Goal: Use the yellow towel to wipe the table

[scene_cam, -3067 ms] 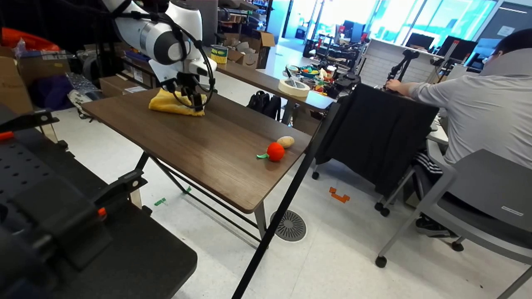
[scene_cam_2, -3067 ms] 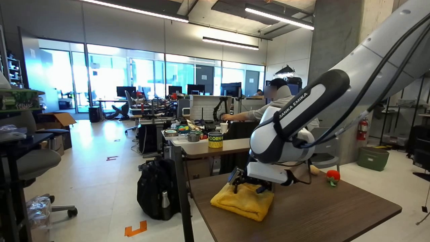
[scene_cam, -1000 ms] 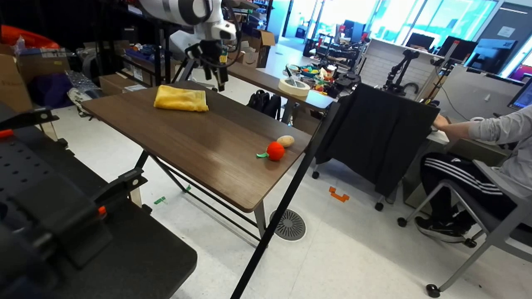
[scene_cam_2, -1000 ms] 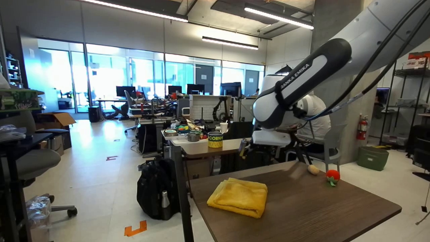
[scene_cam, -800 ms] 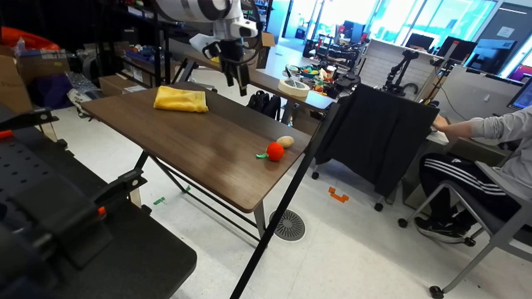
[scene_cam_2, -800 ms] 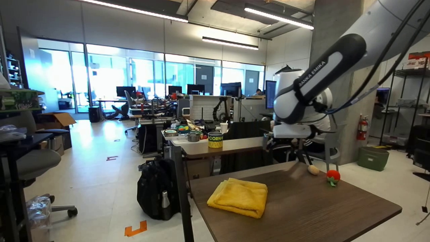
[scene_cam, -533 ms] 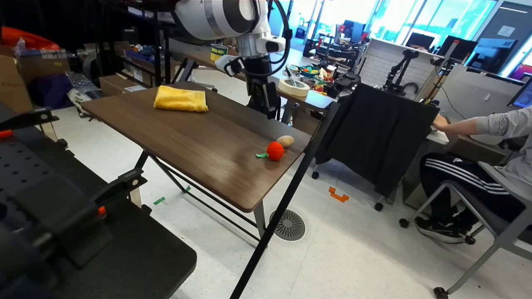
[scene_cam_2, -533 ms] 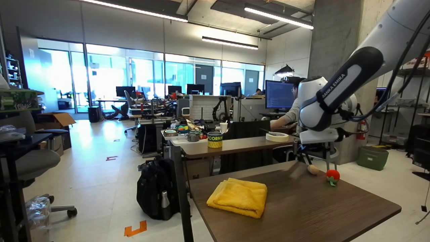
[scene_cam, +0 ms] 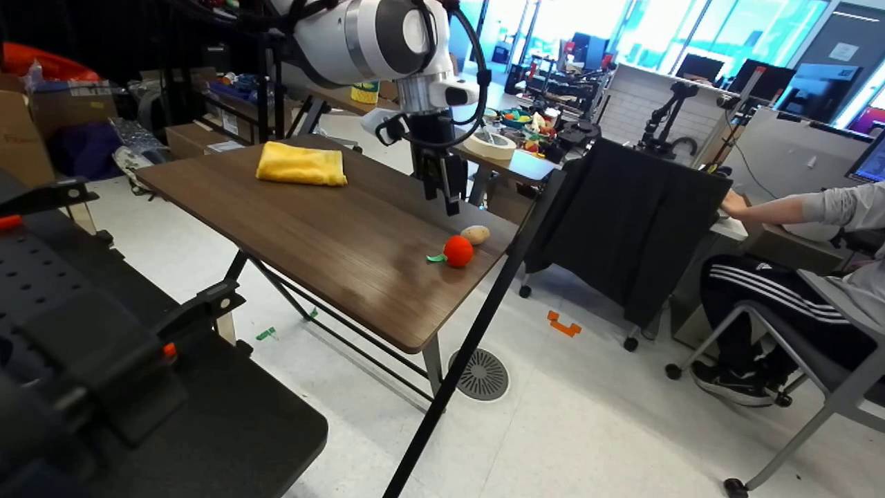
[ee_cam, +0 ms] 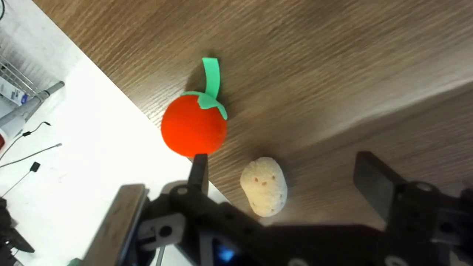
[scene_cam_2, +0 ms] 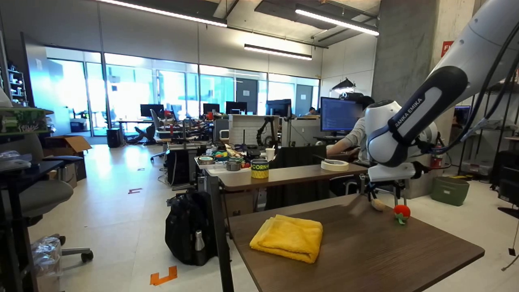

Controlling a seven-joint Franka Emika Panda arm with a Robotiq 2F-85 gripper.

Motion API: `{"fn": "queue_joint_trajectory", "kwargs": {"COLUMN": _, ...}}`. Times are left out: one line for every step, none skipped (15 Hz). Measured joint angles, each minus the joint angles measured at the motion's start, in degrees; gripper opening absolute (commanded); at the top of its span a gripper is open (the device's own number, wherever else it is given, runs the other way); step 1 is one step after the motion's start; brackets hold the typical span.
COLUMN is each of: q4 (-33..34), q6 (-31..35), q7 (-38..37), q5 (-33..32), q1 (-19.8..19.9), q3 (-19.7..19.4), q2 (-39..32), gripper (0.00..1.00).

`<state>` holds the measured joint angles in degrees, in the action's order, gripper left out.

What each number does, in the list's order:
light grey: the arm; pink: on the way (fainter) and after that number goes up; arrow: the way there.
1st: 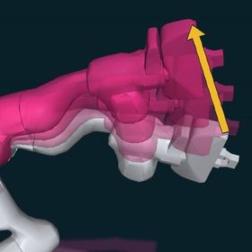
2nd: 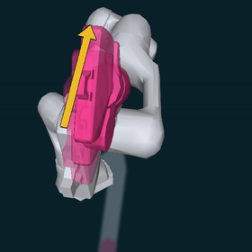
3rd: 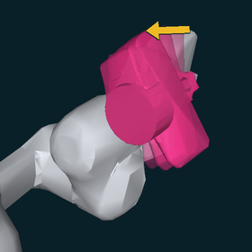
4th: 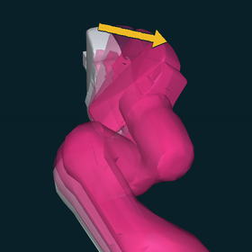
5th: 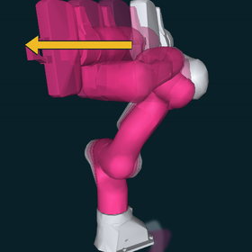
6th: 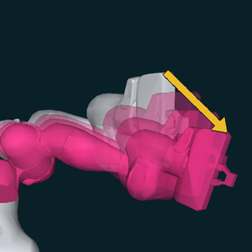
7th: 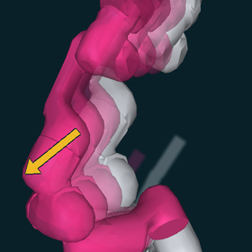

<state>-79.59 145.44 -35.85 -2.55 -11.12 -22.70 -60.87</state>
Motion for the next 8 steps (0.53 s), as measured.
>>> {"fn": "queue_joint_trajectory", "kwargs": {"q4": -0.58, "q6": 0.82, "q7": 0.45, "q5": -0.39, "q1": 0.68, "q3": 0.12, "q2": -0.36, "gripper": 1.00}}
{"fn": "queue_joint_trajectory", "kwargs": {"q4": -1.30, "q6": 1.71, "q7": 1.00, "q5": -0.65, "q1": 1.38, "q3": 0.11, "q2": -0.67, "gripper": 1.00}}
{"fn": "queue_joint_trajectory", "kwargs": {"q4": -2.09, "q6": 2.54, "q7": 1.50, "q5": -0.81, "q1": 2.04, "q3": 0.08, "q2": -0.84, "gripper": 1.00}}
{"fn": "queue_joint_trajectory", "kwargs": {"q4": -2.77, "q6": 3.27, "q7": 1.85, "q5": -0.91, "q1": 2.56, "q3": -0.10, "q2": -0.87, "gripper": 1.00}}
{"fn": "queue_joint_trajectory", "kwargs": {"q4": -3.27, "q6": 3.89, "q7": 2.07, "q5": -0.92, "q1": 3.00, "q3": -0.34, "q2": -0.86, "gripper": 1.00}}
{"fn": "queue_joint_trajectory", "kwargs": {"q4": -3.57, "q6": 4.26, "q7": 2.17, "q5": -0.92, "q1": 3.32, "q3": -0.62, "q2": -0.86, "gripper": 0.75}}
{"fn": "queue_joint_trajectory", "kwargs": {"q4": -3.78, "q6": 4.46, "q7": 2.29, "q5": -0.93, "q1": 3.54, "q3": -0.90, "q2": -0.86, "gripper": 0.72}}
{"fn": "queue_joint_trajectory", "kwargs": {"q4": -4.01, "q6": 4.79, "q7": 2.51, "q5": -0.93, "q1": 3.79, "q3": -1.01, "q2": -0.87, "gripper": 0.64}}
